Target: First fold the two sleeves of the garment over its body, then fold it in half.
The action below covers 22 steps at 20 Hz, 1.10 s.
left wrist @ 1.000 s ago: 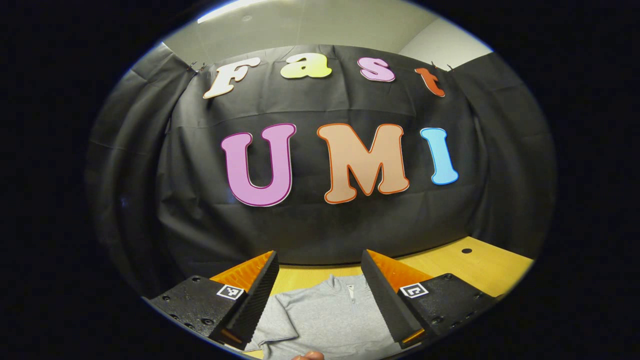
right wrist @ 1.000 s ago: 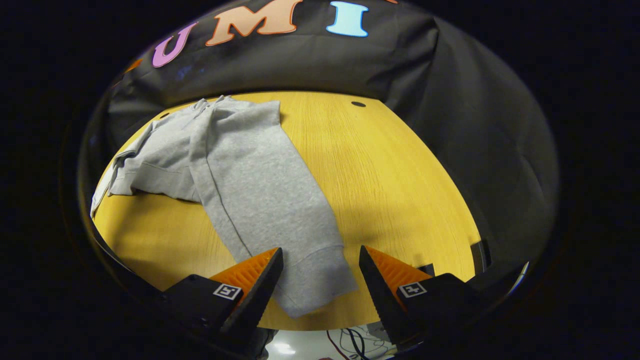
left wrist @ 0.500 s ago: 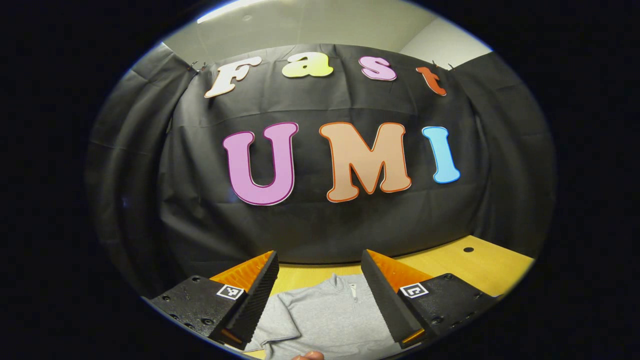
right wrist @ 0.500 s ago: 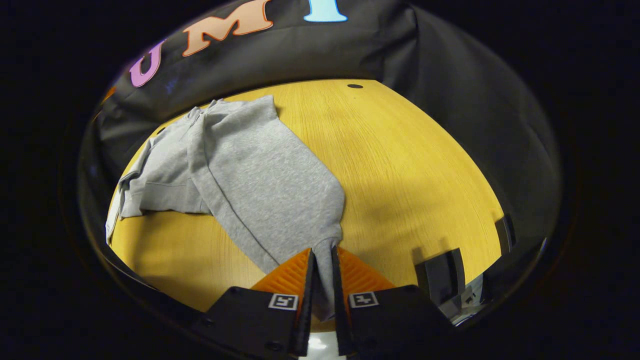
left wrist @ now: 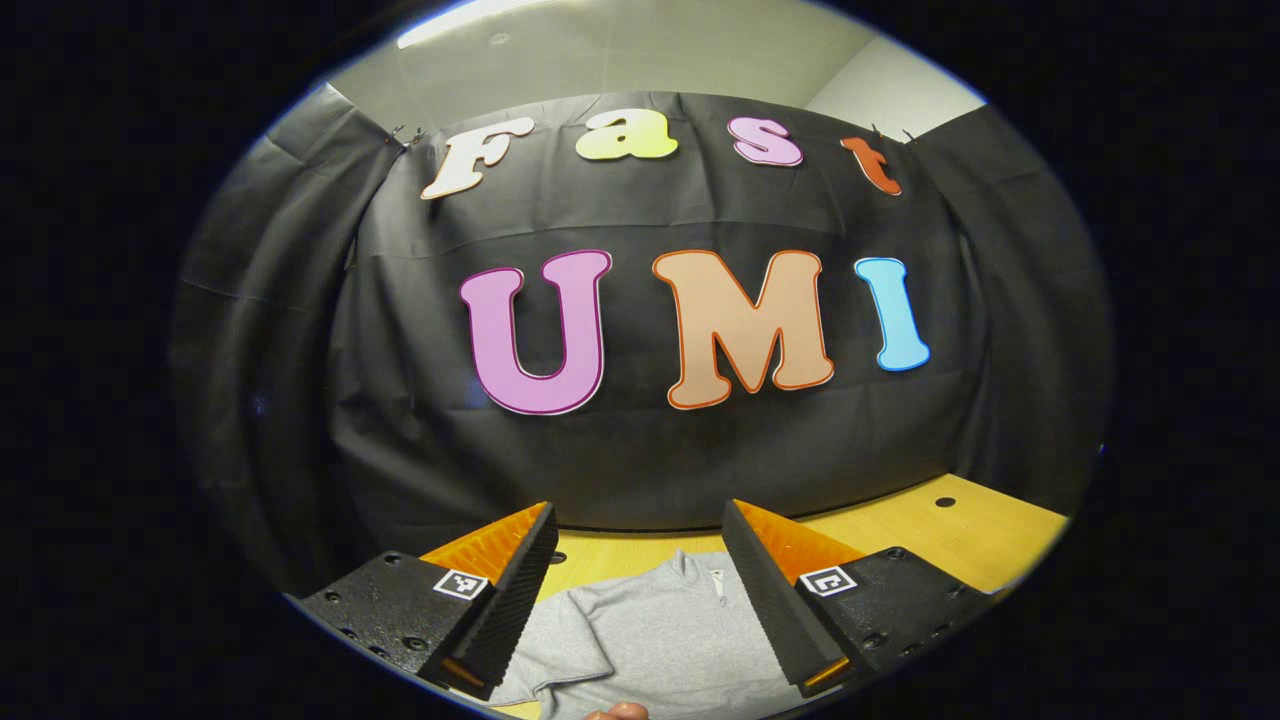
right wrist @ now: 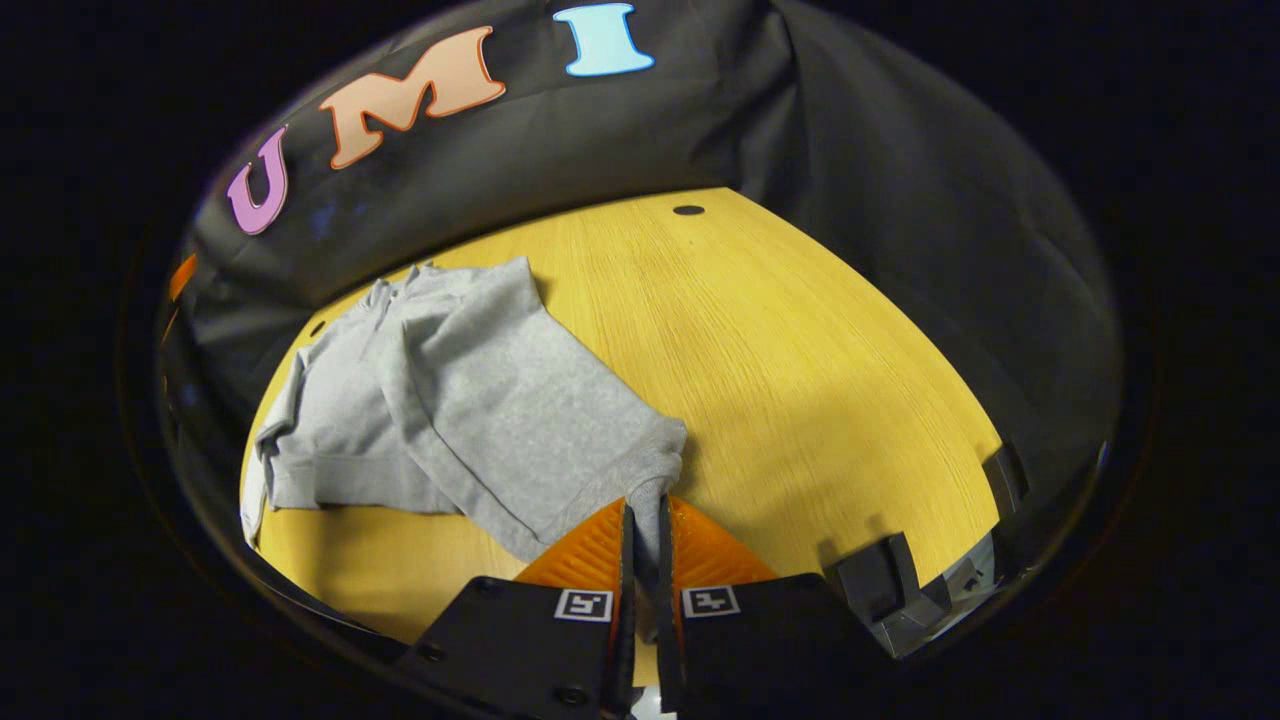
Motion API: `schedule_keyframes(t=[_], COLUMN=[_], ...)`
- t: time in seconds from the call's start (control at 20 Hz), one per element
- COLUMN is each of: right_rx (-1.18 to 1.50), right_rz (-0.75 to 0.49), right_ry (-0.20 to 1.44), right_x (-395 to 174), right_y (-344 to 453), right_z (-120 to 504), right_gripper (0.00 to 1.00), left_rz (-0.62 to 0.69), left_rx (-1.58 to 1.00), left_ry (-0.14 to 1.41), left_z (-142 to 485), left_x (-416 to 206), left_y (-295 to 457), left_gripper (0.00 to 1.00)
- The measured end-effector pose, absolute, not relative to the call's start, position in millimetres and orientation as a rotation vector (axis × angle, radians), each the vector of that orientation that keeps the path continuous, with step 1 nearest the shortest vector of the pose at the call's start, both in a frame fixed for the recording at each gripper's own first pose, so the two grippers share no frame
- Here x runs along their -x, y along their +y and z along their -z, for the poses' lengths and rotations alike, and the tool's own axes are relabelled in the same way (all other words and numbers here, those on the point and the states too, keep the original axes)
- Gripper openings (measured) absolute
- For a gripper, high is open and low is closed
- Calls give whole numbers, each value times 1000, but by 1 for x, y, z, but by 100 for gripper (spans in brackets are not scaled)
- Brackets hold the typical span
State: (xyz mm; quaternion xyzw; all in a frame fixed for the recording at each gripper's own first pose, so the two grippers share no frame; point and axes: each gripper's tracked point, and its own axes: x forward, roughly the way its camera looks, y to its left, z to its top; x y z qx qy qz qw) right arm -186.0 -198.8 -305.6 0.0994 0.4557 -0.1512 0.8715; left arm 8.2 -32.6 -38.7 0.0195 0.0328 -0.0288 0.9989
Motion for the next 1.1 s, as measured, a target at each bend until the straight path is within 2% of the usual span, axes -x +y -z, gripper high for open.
schedule_keyframes(t=[0.05,0.15,0.5,0.55,0.7,1.0,1.1], right_rx=[-218,-226,-270,-277,-304,-322,-324], right_rz=[307,290,227,217,186,83,47], right_ry=[934,892,784,771,732,670,656], right_x=[176,155,89,80,47,-10,-28], right_y=[-195,-192,-172,-169,-154,-106,-86], right_z=[299,285,242,236,226,208,204], right_gripper=[11,11,11,11,11,11,11], left_rz=[54,45,-11,-22,-54,-117,-138], left_rx=[-38,-38,-47,-50,-61,-73,-74], left_ry=[65,59,52,51,53,53,52], left_z=[37,36,31,30,30,27,27], left_x=[-8,-6,1,2,7,14,17], left_y=[-30,-27,-1,5,20,50,59], left_gripper=[94,97,96,94,96,96,94])
